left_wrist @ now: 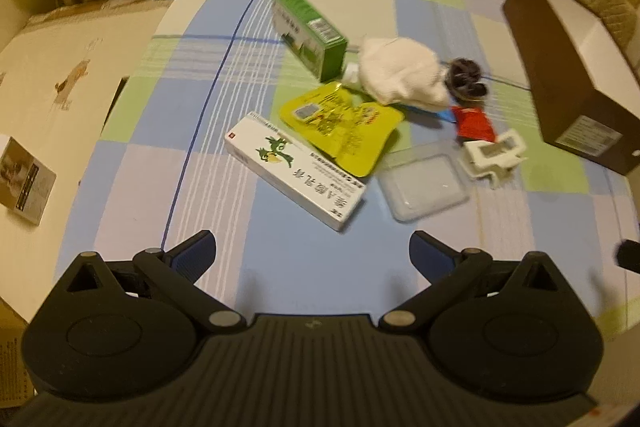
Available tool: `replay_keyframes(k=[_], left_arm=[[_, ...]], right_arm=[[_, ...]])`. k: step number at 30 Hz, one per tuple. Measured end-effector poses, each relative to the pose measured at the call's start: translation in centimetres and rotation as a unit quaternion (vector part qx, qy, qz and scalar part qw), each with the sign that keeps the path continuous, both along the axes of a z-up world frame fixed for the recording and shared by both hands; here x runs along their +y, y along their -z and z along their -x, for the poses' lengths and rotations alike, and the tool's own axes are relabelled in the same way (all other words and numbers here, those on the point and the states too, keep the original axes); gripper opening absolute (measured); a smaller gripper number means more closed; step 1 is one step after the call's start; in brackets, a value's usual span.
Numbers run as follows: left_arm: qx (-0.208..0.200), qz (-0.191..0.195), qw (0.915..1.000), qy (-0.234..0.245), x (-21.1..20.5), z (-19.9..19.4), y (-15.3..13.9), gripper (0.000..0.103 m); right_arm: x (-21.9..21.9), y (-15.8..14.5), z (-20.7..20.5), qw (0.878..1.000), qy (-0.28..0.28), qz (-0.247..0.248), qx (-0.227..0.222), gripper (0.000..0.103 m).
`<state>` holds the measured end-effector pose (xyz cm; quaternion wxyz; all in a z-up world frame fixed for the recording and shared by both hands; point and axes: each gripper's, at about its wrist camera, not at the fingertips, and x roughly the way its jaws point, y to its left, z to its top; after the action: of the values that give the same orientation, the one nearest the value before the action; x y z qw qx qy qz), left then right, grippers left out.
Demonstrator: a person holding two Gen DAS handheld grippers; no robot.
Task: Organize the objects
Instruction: 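Grasp the white bird medicine box with the left tool while the right tool grasps the white clip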
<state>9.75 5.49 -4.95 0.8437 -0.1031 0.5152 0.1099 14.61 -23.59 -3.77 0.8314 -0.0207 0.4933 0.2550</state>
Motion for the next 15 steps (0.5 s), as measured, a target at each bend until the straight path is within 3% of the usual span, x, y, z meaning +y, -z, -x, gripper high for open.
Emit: replay_keyframes(k=[4, 15], left_arm=[[0.008, 0.017, 0.9997, -0.016, 1.1, -1.7, 1.6, 0.102], [0.023, 0.012, 0.9969, -0.075, 3.3, -6.7, 4.9, 0.102]], right_arm=[[-0.9, 0.3, -1.0, 1.0, 0.01, 0.006, 0.004, 0.101], [-2.4, 1.6, -3.6, 0.999, 0.034, 0.023, 0.018, 0.101]])
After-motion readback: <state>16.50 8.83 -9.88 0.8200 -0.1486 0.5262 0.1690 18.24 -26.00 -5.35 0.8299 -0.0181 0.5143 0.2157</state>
